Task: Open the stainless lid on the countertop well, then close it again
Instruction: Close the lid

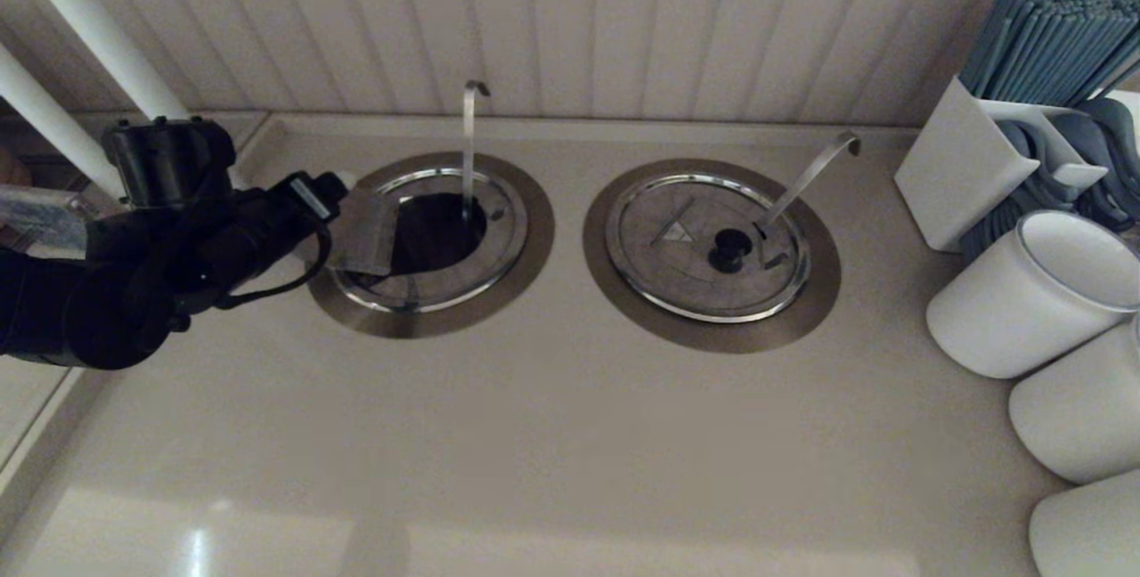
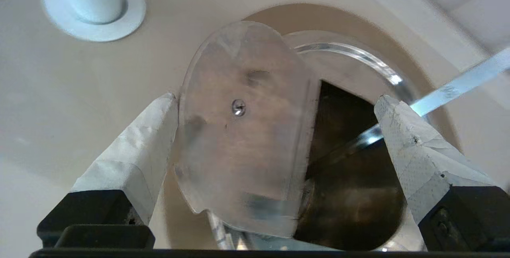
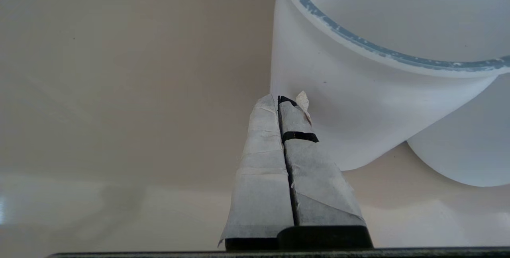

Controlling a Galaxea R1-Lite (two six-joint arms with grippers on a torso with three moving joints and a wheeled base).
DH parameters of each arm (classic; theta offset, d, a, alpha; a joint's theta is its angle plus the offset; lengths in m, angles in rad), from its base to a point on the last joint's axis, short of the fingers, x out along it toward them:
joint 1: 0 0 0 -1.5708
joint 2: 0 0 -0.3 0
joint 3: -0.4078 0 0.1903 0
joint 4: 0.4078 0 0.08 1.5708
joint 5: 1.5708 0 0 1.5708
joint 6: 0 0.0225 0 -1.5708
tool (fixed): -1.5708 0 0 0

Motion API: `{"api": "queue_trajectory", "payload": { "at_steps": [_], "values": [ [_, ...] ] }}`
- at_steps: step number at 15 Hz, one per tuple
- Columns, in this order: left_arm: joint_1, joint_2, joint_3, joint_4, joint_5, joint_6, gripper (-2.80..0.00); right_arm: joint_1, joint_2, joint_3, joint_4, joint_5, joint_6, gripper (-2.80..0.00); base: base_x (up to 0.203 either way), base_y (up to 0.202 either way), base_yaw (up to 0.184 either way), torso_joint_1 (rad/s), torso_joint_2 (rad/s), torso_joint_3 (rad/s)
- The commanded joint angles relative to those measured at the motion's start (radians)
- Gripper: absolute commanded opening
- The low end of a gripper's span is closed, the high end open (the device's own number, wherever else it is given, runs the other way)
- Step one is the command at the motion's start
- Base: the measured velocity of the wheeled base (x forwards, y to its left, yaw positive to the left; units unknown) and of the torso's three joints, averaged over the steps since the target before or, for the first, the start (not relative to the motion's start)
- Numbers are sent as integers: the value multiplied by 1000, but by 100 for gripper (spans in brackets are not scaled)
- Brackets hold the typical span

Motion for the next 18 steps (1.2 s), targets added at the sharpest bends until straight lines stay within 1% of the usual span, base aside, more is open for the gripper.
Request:
{"api": "queue_trajectory", "payload": {
  "at_steps": [1, 3, 7, 10, 13, 15, 16, 17, 18],
  "values": [
    [-5, 4, -4, -3, 0, -4, 0, 0, 0, 0, 0, 1, 0, -280, 0, 0, 0, 0, 0, 0],
    [-14, 4, -6, -3, 0, -5, 0, 0, 0, 0, 0, 1, 0, -280, 0, 0, 0, 0, 0, 0],
    [-66, -19, -4, -3, 5, -7, 0, 0, 0, 0, 0, 1, 0, -280, 0, 0, 0, 0, 0, 0],
    [-126, -18, -17, -2, 13, -8, 0, 0, 0, 0, 0, 1, 0, -280, 0, 0, 0, 0, 0, 0],
    [-208, -4, -15, -3, 35, -8, 0, 0, 0, 0, 0, 1, 0, -280, 0, 0, 0, 0, 0, 0],
    [-265, -4, -3, 0, 50, 10, 0, 0, 0, 0, 0, 1, 0, -280, 0, 0, 0, 0, 0, 0],
    [-280, -12, 15, -2, 52, 34, 0, 0, 0, 0, 0, 1, 0, -280, 0, 0, 0, 0, 0, 0],
    [-284, -35, 36, -3, 54, 54, 0, 0, 0, 0, 0, 1, 0, -280, 0, 0, 0, 0, 0, 0],
    [-284, -68, 56, -3, 53, 61, 0, 0, 0, 0, 0, 1, 0, -280, 0, 0, 0, 0, 0, 0]
  ]
}}
